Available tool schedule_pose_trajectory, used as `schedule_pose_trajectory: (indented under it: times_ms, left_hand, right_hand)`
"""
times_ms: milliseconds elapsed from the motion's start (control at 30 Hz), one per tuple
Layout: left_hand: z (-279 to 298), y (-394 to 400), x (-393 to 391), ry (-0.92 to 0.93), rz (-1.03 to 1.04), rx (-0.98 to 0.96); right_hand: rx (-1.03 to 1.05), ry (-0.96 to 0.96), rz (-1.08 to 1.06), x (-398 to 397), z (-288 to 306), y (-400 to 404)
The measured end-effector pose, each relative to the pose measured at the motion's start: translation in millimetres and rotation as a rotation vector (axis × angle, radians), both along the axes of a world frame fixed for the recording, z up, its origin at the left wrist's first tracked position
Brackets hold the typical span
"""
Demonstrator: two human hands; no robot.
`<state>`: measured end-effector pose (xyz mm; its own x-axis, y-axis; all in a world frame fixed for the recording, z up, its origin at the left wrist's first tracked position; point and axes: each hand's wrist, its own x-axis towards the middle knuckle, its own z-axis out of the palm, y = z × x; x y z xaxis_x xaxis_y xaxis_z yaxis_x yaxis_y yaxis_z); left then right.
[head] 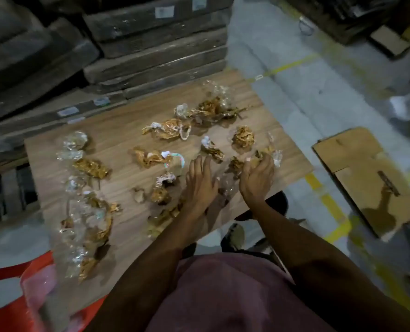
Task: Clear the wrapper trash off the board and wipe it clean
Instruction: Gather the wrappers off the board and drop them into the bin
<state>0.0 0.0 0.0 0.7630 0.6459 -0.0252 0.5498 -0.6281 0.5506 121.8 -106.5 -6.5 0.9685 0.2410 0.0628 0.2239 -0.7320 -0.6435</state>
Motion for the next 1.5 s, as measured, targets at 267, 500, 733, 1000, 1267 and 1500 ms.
schedule_pose_trajectory:
  times_ms: [267,500,733,1000,1267,1500]
  left_hand:
    - [-54.9,-71.7,52.5,0.064,0.483,-0.230]
    - [-80.3,-80.5,107.3,0.111,0.632,-0.149]
    - [-74.8,-33.7,143.8,-0.117,0.555,-0.189]
    - [-93.7,48.3,145.4,-0.125,0.376,-0.221]
    - [-92.1,16.5,157.6,-0.406,0.316,-0.416]
    - [-91.9,21.4,91.8,-0.398,0.248,-0.251]
  right_hand:
    - [0.000,0.102,-0.054,103.6,-29.0,-30.0]
    - [-0.199,0.277,0.095,124.1,-75.2,-23.4]
    - [0.165,0.282,0.158,119.6,-61.8,-3.2]
    - [0.124,0.265,0.303,195.4,-80.6,16.9]
    - [0.236,0.320,0.423,142.9,-79.2,40.4]
    - [0.330,0.227,0.515,153.6,-82.4,-12.2]
